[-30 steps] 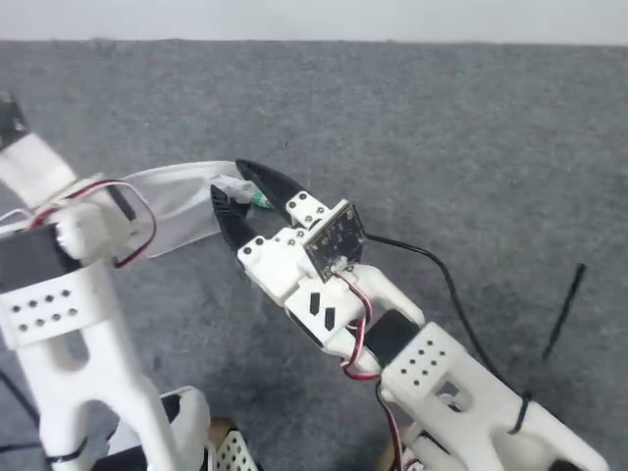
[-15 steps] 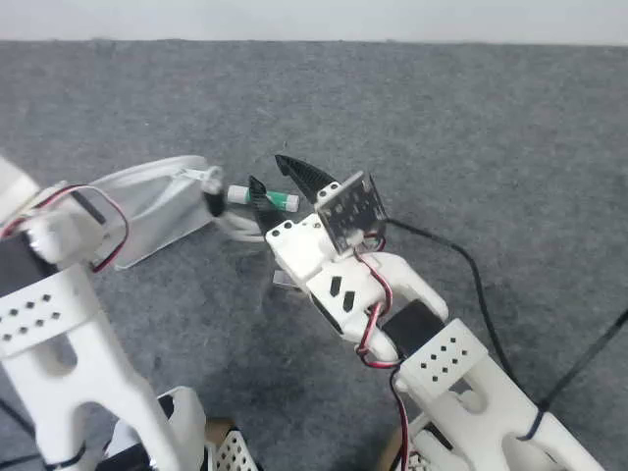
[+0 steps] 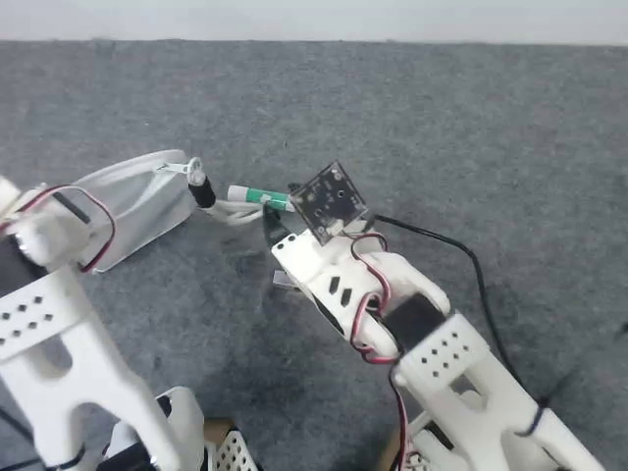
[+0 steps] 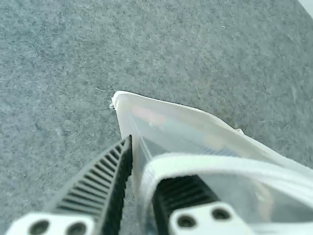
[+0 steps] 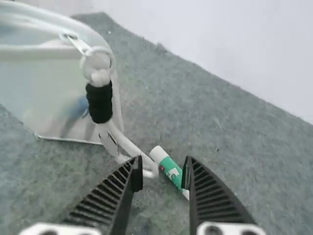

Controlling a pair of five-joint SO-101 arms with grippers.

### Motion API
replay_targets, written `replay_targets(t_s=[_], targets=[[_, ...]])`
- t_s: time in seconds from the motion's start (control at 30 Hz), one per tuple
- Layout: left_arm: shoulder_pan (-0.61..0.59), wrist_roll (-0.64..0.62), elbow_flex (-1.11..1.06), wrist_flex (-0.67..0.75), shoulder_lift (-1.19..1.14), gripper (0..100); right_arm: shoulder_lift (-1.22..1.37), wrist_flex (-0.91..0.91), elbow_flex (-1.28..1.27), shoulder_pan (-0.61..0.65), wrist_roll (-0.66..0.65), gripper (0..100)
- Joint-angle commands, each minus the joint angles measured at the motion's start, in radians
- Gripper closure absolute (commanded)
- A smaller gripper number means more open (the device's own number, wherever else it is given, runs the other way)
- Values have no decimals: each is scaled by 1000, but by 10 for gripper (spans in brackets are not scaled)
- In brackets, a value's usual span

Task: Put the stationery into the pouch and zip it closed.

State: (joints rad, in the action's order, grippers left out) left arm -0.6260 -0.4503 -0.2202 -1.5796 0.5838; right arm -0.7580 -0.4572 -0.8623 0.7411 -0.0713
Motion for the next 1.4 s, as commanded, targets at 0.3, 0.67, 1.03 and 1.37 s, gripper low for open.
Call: replay_targets(t_s=[0.3,0.67,1.03,1.37], targets=[[-3,-17,8,35,0,989,547,59,301,-104,-15,723],[-3,-17,8,34,0,989,947,51,572,-104,-135,699],[-3,-17,-12,40,0,989,1164,51,756,-124,-137,700],[-3,-14,-13,40,0,989,1207,10,775,-131,-241,702]])
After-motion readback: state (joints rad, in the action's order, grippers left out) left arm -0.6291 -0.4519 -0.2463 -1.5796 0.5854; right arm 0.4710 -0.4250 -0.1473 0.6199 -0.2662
